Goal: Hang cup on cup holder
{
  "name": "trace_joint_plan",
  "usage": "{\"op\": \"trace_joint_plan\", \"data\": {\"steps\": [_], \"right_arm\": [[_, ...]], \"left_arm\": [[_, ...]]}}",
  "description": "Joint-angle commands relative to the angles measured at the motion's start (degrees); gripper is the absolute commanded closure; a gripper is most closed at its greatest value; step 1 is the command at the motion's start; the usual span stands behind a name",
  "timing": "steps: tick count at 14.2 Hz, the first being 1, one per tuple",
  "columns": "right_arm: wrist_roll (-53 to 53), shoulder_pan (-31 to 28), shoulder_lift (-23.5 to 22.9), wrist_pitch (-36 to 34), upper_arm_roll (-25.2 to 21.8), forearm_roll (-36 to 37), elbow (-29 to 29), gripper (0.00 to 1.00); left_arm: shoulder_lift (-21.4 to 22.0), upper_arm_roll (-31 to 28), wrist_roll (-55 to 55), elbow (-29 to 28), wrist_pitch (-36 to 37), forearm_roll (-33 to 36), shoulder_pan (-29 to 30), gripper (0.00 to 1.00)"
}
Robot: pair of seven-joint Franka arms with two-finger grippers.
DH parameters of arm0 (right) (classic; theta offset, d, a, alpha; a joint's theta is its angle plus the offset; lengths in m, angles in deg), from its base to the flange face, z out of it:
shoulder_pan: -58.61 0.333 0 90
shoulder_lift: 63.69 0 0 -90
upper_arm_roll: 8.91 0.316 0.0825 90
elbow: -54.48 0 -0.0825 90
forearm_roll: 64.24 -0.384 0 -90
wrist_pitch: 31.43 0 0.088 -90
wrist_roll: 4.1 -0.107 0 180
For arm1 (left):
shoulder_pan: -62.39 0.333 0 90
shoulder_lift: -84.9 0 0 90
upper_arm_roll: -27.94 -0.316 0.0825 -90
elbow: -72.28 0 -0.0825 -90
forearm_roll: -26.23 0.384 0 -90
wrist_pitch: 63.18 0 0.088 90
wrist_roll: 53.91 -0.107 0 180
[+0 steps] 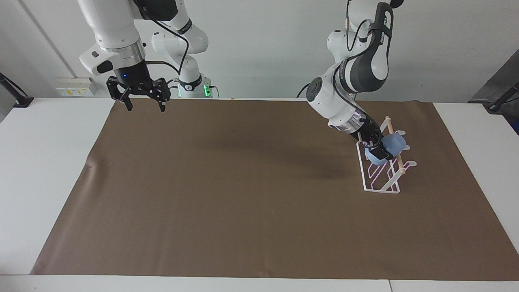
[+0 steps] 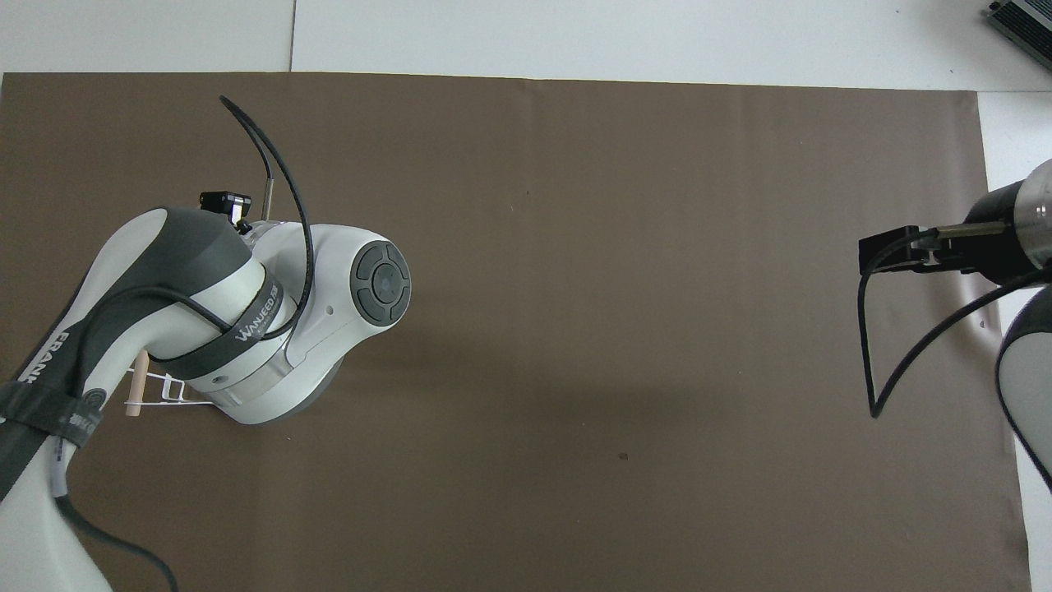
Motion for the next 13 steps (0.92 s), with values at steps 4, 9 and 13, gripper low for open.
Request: {"op": "trace_joint_plan", "data": {"steps": [4,9,13], "right_arm": [[6.4,-4.0,0.8,-0.8,0.2,0.3,-1.1,0.0],[6.0,-3.6,1.5,-0.3,0.3,0.2,-2.8,0.0],[2.6,-3.4,1.5,-0.5,0.6,-0.1,-2.6,0.0]], "left_arm": [[0.4,0.1,-0.3,-1.2,-1.0,3.6,0.6,1.0],[1.1,0.1,-0.1,-3.5,-2.9,3.6,1.2,1.0],[1.3,0.2,0.0,-4.5,-4.1,3.6,2.2,1.0]]}}
